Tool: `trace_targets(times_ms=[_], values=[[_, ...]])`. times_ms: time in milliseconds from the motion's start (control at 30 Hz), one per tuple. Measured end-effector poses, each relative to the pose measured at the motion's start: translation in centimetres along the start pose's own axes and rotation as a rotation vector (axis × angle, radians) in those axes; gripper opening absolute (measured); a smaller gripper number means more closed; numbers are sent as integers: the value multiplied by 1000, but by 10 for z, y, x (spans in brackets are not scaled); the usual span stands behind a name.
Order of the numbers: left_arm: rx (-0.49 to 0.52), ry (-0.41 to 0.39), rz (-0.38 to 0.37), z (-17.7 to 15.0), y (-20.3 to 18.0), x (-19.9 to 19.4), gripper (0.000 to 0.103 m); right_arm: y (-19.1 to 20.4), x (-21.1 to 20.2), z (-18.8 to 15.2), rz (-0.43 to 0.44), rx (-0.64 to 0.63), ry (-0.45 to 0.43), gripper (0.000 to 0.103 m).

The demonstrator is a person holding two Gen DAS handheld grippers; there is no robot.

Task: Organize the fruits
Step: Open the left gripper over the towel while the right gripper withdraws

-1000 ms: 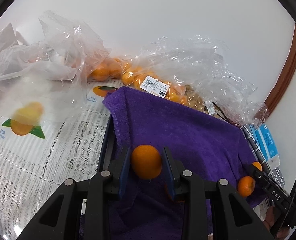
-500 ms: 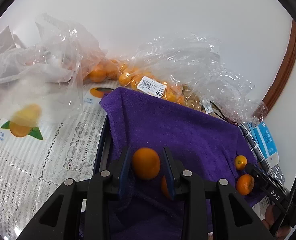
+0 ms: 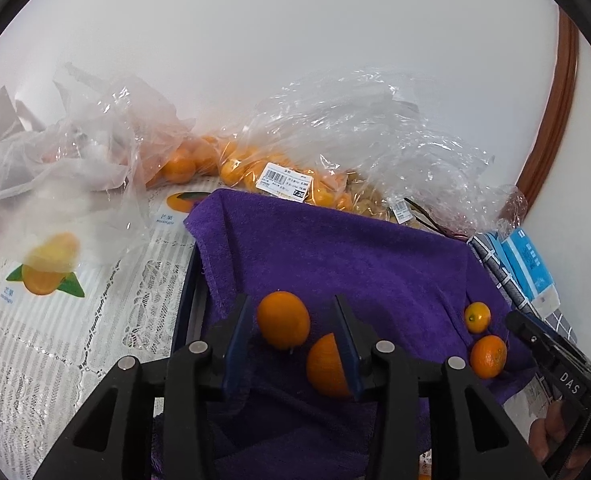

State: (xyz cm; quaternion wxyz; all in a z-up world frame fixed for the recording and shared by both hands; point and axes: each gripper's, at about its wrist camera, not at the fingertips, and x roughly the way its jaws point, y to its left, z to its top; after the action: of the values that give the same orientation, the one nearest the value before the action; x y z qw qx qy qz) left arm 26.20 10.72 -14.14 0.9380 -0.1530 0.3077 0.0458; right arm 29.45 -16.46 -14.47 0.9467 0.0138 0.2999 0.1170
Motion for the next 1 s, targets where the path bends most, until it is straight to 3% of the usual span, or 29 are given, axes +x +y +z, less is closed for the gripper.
trace_targets(times_ms=[233, 500, 667, 1000], values=[[20, -7, 4, 0, -3, -3, 44, -6, -21, -2, -12, 48, -22, 56], [4, -1, -6, 1, 0, -3, 48, -7, -44, -24, 53, 87, 48, 57], [-19, 6, -6, -1, 5, -7, 48, 1, -50, -44, 38, 61, 58, 57], [-33, -17, 1, -9, 11, -27, 50, 14, -48, -51, 39, -8, 74, 57]])
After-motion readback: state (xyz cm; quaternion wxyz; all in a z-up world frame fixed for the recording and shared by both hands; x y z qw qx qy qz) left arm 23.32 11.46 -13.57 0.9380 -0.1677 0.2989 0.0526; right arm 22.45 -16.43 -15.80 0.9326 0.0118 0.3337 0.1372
